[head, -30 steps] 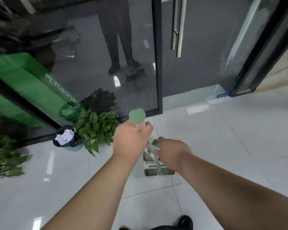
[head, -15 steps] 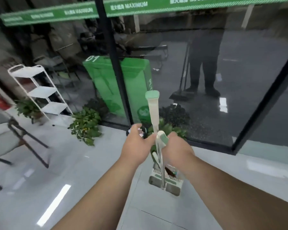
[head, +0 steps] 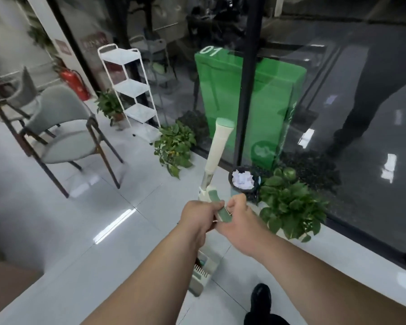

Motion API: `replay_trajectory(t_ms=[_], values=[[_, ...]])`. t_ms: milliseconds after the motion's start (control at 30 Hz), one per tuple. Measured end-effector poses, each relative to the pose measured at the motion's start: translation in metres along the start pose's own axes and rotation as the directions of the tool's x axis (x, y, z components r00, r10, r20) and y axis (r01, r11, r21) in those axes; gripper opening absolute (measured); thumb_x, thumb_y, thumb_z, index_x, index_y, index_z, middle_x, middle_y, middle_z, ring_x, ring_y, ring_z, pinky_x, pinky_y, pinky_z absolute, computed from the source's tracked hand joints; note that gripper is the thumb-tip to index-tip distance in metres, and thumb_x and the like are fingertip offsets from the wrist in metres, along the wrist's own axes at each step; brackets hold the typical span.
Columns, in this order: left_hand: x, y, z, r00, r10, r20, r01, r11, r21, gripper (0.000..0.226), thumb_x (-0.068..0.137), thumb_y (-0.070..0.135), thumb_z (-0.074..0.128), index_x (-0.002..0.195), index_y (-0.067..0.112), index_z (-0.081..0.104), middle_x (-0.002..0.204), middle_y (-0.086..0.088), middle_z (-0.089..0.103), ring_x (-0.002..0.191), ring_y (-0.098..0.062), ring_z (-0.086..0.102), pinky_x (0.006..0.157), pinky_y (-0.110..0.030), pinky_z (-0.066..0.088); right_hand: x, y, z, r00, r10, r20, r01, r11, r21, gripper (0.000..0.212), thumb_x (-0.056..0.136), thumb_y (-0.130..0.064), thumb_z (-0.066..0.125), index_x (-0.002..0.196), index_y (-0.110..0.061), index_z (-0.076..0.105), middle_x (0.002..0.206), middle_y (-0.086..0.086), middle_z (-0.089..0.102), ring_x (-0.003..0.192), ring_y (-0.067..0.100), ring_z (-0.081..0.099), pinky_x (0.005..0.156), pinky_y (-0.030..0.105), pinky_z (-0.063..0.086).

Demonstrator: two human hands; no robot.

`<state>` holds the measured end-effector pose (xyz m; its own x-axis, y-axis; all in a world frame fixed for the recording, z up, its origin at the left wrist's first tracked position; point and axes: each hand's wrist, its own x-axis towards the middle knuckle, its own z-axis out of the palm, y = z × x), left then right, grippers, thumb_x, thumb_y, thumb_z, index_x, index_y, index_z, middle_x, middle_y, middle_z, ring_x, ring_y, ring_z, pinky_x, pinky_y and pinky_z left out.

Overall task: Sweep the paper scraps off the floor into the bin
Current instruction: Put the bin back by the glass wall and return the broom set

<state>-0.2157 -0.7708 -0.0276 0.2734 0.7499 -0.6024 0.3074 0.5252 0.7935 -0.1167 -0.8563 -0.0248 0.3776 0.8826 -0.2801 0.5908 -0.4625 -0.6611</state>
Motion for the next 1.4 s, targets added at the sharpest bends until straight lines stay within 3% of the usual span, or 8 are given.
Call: replay_trajectory(t_ms=[200,467,600,700,900,1067,1267,1400], values=[[0.081,0.021,-0.025,0.983,-0.096,-0.16,0.11,0.991,0.081,0.014,0.093,0.007,0.068,0.095,-0.006,0.068,0.083,-0.021,0.071,0.067,-0.03,0.062,0.063,-0.037,0.053,0.106,0.004,-0.018,0.998,-0.053,0.043,0.047,0.99,0.133,0.048,0.092,-0.048,0.06,0.13,-0.03,0.035,0.11,-0.018,0.058,0.098,0.011,0.061,0.091,0.041,0.051],[0.194,0.068,-0.053,0.959,0.046,-0.281,0.085,0.897,0.433,0.067,0.1,0.061,0.046,0.092,-0.002,0.066,0.085,-0.02,0.072,0.059,-0.027,0.051,0.059,-0.032,0.045,0.283,-0.038,-0.063,0.96,-0.252,0.119,0.218,0.946,0.241,0.067,0.091,-0.049,0.064,0.148,-0.039,0.029,0.136,-0.019,0.049,0.115,0.005,0.055,0.099,0.041,0.049],[0.242,0.104,-0.059,0.967,0.07,-0.245,0.057,0.877,0.476,0.047,0.102,0.05,0.049,0.097,0.008,0.069,0.095,-0.019,0.074,0.058,-0.023,0.045,0.062,-0.032,0.04,0.344,-0.061,-0.068,0.907,-0.392,0.156,0.341,0.899,0.273,0.069,0.09,-0.046,0.067,0.146,-0.048,0.027,0.137,-0.022,0.049,0.119,-0.004,0.051,0.099,0.039,0.05],[0.278,0.129,-0.054,0.982,0.084,-0.167,0.015,0.855,0.519,0.025,0.103,0.031,0.051,0.1,0.015,0.071,0.088,-0.012,0.072,0.056,-0.017,0.045,0.062,-0.03,0.041,0.382,-0.076,-0.066,0.909,-0.401,0.115,0.356,0.89,0.284,0.064,0.088,-0.049,0.066,0.14,-0.053,0.03,0.134,-0.023,0.052,0.117,-0.001,0.054,0.094,0.038,0.052],[0.362,0.184,-0.048,0.986,0.169,0.011,-0.145,0.81,0.568,0.022,0.103,0.02,0.049,0.107,0.025,0.069,0.082,0.009,0.068,0.057,-0.005,0.051,0.066,-0.028,0.043,0.463,-0.096,-0.078,0.964,-0.265,-0.031,0.267,0.956,0.125,0.043,0.09,-0.053,0.064,0.128,-0.038,0.049,0.11,-0.015,0.06,0.098,0.014,0.059,0.076,0.033,0.047],[0.444,0.238,-0.054,0.968,0.219,0.125,-0.251,0.805,0.538,0.021,0.105,0.02,0.046,0.1,0.035,0.061,0.087,0.006,0.068,0.064,-0.01,0.054,0.069,-0.029,0.045,0.544,-0.13,-0.092,0.963,-0.213,-0.165,0.211,0.977,-0.031,0.031,0.095,-0.051,0.058,0.121,-0.035,0.053,0.103,-0.011,0.068,0.086,0.017,0.064,0.073,0.036,0.054],[0.53,0.271,-0.062,0.954,0.254,0.157,-0.299,0.84,0.454,0.024,0.109,0.025,0.04,0.118,0.03,0.062,0.093,-0.001,0.069,0.068,-0.01,0.058,0.052,-0.018,0.046,0.62,-0.163,-0.094,0.969,-0.195,-0.15,0.166,0.969,-0.184,0.019,0.1,-0.042,0.055,0.101,-0.024,0.048,0.078,-0.009,0.048,0.074,0.018,0.051,0.067,0.032,0.037],[0.571,0.271,-0.049,0.963,0.24,0.118,-0.268,0.884,0.384,0.027,0.109,0.019,0.038,0.123,0.024,0.06,0.1,-0.003,0.071,0.077,-0.005,0.06,0.067,-0.024,0.051,0.664,-0.16,-0.086,0.976,-0.181,-0.123,0.158,0.971,-0.179,0.023,0.102,-0.034,0.054,0.088,-0.021,0.04,0.07,-0.009,0.043,0.065,0.016,0.048,0.064,0.032,0.036]])
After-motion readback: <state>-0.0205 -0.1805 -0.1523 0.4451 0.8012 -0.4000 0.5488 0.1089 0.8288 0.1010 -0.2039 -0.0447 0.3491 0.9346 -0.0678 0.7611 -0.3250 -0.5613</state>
